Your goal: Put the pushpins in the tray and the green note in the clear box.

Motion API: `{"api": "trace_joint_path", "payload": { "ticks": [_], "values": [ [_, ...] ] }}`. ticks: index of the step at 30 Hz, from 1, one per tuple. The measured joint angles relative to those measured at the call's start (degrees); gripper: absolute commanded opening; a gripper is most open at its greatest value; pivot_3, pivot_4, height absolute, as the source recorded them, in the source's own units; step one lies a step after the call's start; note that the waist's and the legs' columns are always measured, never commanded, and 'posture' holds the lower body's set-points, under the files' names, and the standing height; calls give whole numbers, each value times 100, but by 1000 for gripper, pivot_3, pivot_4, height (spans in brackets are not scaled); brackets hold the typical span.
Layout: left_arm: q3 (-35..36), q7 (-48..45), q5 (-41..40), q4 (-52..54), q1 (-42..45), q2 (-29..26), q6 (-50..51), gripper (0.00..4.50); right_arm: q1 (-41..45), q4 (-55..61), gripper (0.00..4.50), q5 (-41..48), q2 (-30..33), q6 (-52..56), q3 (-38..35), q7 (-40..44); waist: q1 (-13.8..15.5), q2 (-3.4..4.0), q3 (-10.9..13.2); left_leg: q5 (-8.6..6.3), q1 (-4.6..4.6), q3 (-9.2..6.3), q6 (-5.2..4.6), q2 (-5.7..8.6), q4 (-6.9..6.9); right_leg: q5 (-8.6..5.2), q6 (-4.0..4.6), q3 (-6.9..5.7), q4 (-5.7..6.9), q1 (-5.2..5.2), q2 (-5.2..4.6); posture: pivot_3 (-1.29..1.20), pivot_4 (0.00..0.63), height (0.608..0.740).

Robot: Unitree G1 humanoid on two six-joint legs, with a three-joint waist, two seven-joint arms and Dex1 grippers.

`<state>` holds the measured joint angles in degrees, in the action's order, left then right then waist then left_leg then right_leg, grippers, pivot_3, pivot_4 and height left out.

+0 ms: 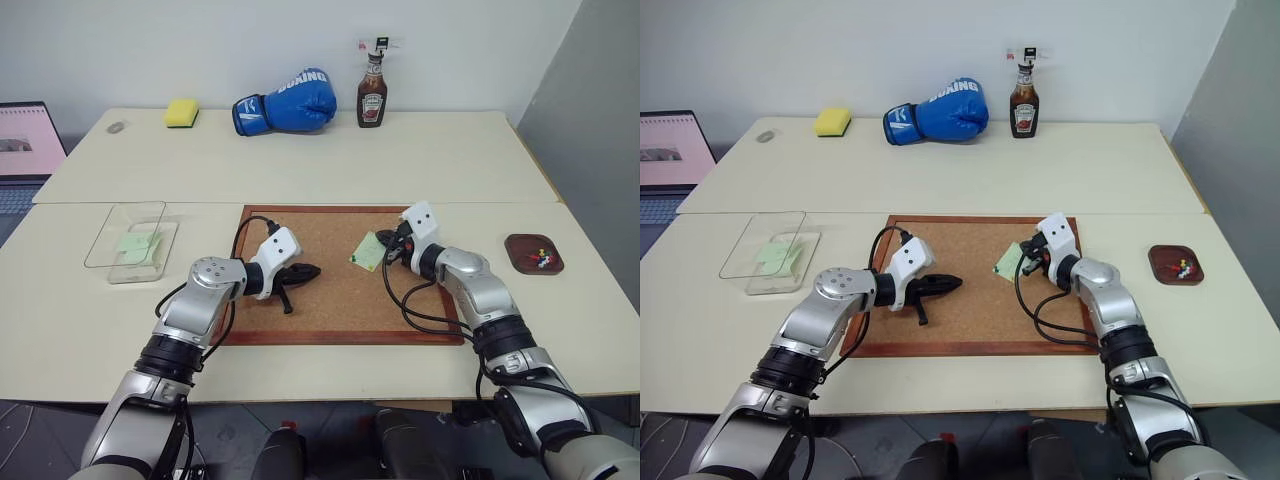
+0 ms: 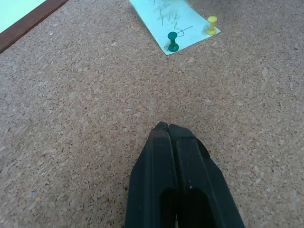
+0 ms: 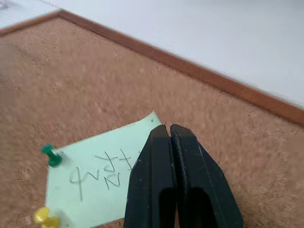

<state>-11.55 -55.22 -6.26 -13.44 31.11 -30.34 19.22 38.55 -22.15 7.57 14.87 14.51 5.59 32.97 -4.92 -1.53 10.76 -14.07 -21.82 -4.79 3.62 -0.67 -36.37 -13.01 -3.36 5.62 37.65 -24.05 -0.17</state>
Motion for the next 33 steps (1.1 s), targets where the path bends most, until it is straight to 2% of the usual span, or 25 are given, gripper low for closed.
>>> {"api": "trace_joint_path", "payload": {
  "ticks": [8, 12, 17, 21, 25, 33],
  "values": [
    [6, 66, 3, 17, -6, 25, 57, 0, -383, 1149, 18, 244, -60, 582, -355, -365, 1, 0, 0, 0, 1, 0, 0, 0, -11, 0, 0, 2, 10, 0, 2, 0, 150, 740],
    [-1, 61, 3, 23, -3, 26, 57, 0, -425, 1742, 18, 261, -23, 996, -645, -867, 9, 0, 0, 0, -1, -1, 0, 0, -13, 0, 0, 2, 11, 0, 2, 0, 150, 740],
    [-27, 17, 0, 97, -32, 9, 63, 0, -781, 2010, 18, -90, 541, 1292, -1375, -1743, 22, 0, 0, 0, -6, 2, 0, 1, -12, -2, 2, 3, 5, -1, 1, 0, 150, 740],
    [-23, 3, 6, 130, -69, -29, 97, 0, -1232, 2035, 18, -230, 948, 1686, -2279, -2490, 14, 5, -3, 0, -3, 6, 0, 1, -10, -3, 3, 8, 5, -1, 1, 0, 150, 740],
    [-23, 1, 56, 117, -63, -36, 132, 0, -1270, 2037, 18, -169, 994, 1984, -2639, -2682, -13, 13, -8, 1, 6, 11, -2, 1, -11, -2, 1, 15, 10, 2, 3, 0, 150, 740],
    [-51, -183, 86, -58, 64, -25, 10, 0, -1163, 1810, 18, 564, 921, 2655, -2989, -2508, 5, 16, -10, 2, 3, 10, -5, 3, -13, -2, 0, 14, 7, 5, 2, 0, 150, 740]
  ]
}}
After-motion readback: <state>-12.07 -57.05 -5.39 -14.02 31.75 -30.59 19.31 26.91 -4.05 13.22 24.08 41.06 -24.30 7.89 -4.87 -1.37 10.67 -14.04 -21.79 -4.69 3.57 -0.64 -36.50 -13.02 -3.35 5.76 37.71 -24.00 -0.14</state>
